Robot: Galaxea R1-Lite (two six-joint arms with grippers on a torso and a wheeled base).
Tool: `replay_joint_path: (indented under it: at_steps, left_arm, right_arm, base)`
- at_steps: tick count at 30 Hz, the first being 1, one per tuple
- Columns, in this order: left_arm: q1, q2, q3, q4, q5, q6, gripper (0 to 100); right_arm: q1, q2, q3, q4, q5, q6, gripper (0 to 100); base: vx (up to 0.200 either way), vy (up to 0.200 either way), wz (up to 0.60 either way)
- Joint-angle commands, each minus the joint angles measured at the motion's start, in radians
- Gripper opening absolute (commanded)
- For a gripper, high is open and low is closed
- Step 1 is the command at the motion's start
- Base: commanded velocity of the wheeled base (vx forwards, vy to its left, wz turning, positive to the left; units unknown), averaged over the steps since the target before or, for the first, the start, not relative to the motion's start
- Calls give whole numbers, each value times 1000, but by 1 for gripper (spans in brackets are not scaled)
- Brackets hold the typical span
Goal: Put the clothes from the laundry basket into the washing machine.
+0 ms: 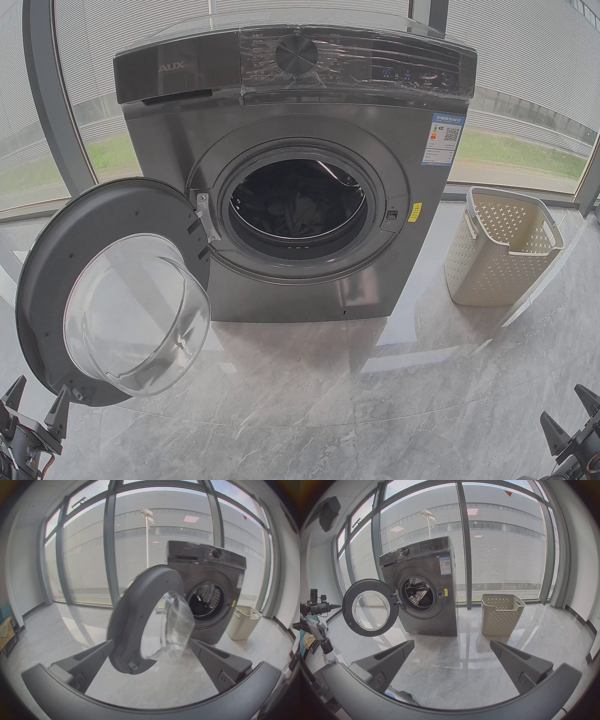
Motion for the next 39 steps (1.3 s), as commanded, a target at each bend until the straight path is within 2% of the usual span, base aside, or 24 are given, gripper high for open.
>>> replay_joint_path:
  at_steps: [1, 3, 6, 7, 8, 9, 10, 11, 12, 13, 18, 19, 21, 22, 25, 29, 32, 34, 35, 36, 39]
  left_arm:
    - [147, -164, 17, 93, -5, 7, 100]
    - [178, -197, 17, 142, -29, 16, 100]
    - [218, -266, 17, 198, -92, 65, 100]
    - [226, -283, 17, 201, -108, 76, 100]
    - [246, -315, 17, 210, -146, 98, 100]
    - [262, -342, 17, 210, -172, 107, 100]
    - [279, -369, 17, 211, -197, 116, 100]
    - [296, -394, 17, 211, -220, 119, 100]
    - [296, -394, 17, 210, -221, 119, 100]
    - [298, -398, 17, 210, -223, 124, 100]
    - [298, -397, 16, 211, -232, 94, 100]
    - [290, -406, 14, 219, -260, 91, 100]
    - [285, -404, 8, 242, -273, 93, 100]
    - [289, -401, -1, 274, -276, 108, 100]
    - [285, -409, -10, 293, -290, 108, 100]
    - [285, -414, -4, 290, -309, 33, 100]
    - [287, -414, -1, 288, -313, 45, 100]
    - [289, -414, 6, 299, -358, 98, 100]
    - [289, -414, 6, 299, -358, 98, 100]
    - [289, -414, 8, 299, -404, 116, 100]
    - [287, -414, 14, 288, -395, 96, 100]
  right_arm:
    - [-119, -182, -7, 58, 89, -10, 100]
    - [-119, -192, -5, 56, 107, -20, 100]
    - [-115, -208, -4, 49, 103, -112, 100]
    - [-115, -208, -4, 49, 103, -125, 100]
    - [-115, -208, -5, 56, 90, -140, 100]
    - [-115, -209, -5, 56, 54, -137, 100]
    - [-115, -209, -7, 61, 15, -126, 100]
    - [-115, -209, -7, 69, -14, -92, 100]
    - [-115, -209, -7, 70, -17, -86, 100]
    - [-115, -209, 2, 81, -25, -16, 100]
    - [-112, -209, 10, 67, -12, -16, 100]
    - [-112, -209, 12, 67, -18, -17, 100]
    - [-113, -209, 12, 66, -17, -20, 100]
    - [-113, -209, 12, 66, -15, -23, 100]
    - [-112, -209, 12, 66, -12, -23, 100]
    - [-113, -209, 12, 66, -12, -23, 100]
    - [-112, -209, 12, 66, -12, -23, 100]
    - [-112, -209, 12, 66, -12, -23, 100]
    - [-112, -209, 12, 66, -12, -23, 100]
    - [-112, -209, 12, 66, -12, -23, 100]
    - [-112, -209, 12, 66, -12, -23, 100]
  base:
    - [0, 0, 0]
    - [0, 0, 0]
    - [0, 0, 0]
    - [0, 0, 0]
    - [0, 0, 0]
    - [0, 0, 0]
    - [0, 0, 0]
    - [0, 0, 0]
    - [0, 0, 0]
    - [0, 0, 0]
    - [0, 0, 0]
    - [0, 0, 0]
    - [0, 0, 0]
    - [0, 0, 0]
    - [0, 0, 0]
    - [0, 0, 0]
    - [0, 0, 0]
    - [0, 0, 0]
    - [0, 0, 0]
    - [0, 0, 0]
    - [0, 0, 0]
